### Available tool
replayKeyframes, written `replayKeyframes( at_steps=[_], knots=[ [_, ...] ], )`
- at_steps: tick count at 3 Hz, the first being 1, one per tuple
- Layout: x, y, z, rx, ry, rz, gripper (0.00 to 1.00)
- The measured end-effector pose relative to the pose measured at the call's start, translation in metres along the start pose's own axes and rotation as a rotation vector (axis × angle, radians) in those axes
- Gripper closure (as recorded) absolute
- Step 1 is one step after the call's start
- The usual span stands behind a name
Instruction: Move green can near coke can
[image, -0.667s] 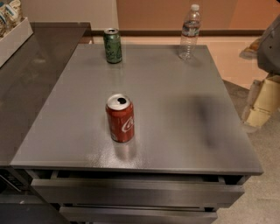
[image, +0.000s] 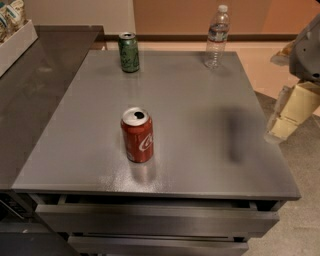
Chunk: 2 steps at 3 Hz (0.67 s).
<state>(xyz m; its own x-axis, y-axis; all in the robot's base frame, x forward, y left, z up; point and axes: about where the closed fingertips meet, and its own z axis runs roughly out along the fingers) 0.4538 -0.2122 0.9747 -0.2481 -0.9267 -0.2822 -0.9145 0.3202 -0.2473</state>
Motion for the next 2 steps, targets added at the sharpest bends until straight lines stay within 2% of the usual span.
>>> replayKeyframes(
  at_steps=[2],
  knots=[
    [-0.044,-0.052,0.022,0.069,-0.203,0.118,0.0]
  ],
)
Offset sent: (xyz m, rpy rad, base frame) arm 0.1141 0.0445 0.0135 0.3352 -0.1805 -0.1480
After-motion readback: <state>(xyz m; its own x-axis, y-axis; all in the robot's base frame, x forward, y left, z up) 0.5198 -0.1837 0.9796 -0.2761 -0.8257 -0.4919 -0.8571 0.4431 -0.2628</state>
